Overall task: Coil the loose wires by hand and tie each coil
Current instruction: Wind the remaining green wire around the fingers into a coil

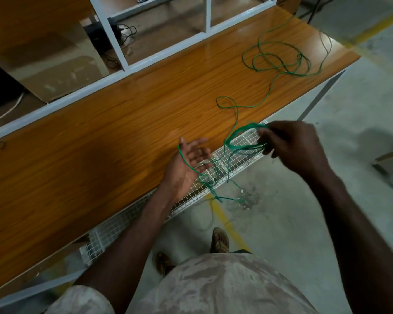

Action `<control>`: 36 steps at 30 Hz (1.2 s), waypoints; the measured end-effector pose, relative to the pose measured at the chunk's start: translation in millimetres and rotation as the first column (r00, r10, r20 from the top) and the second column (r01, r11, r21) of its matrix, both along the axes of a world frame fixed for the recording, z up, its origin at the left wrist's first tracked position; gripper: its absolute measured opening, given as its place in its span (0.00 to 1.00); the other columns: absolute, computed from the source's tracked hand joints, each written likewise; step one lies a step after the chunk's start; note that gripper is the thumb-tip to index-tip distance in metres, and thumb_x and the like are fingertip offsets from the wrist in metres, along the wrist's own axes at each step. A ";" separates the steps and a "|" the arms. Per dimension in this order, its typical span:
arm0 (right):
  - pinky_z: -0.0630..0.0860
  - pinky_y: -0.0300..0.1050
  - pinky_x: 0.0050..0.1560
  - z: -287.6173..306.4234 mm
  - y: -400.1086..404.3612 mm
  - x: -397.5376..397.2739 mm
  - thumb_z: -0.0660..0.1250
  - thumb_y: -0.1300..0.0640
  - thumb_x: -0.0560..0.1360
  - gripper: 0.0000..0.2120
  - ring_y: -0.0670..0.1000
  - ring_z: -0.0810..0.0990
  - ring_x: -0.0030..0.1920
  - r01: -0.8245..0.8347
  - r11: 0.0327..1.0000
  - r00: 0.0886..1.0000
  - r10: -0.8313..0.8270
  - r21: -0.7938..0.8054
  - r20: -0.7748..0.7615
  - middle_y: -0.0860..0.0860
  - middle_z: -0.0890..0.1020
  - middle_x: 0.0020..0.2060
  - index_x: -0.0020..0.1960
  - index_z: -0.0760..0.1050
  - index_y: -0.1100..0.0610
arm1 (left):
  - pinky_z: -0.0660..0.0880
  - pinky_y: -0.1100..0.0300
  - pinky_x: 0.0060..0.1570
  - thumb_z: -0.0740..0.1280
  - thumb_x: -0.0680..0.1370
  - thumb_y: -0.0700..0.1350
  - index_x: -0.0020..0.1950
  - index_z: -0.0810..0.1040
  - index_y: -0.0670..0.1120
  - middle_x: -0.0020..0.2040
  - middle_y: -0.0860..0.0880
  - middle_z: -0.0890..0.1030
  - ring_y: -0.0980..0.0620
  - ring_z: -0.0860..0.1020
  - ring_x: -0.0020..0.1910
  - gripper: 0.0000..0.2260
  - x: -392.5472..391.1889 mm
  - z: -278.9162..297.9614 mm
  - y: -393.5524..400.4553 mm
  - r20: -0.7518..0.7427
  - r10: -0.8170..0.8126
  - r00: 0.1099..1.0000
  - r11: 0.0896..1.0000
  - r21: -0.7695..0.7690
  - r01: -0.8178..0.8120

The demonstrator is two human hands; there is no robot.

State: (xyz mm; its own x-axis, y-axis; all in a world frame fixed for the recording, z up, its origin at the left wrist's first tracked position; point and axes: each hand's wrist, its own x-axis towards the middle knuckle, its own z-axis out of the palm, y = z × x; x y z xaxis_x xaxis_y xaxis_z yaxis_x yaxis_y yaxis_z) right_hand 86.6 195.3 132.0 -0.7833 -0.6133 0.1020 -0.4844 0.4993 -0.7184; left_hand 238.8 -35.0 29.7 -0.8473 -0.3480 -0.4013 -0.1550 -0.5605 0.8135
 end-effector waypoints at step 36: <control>0.80 0.51 0.27 66.0 -15.4 29.4 0.68 0.64 0.82 0.07 0.59 0.82 0.27 -0.140 0.843 0.894 0.333 -0.520 0.299 0.60 0.86 0.38 0.51 0.83 0.68 | 0.85 0.48 0.51 0.68 0.85 0.43 0.58 0.81 0.62 0.56 0.53 0.85 0.50 0.84 0.57 0.12 2.5 11.0 3.3 0.130 0.113 0.985 0.716 -0.698 0.010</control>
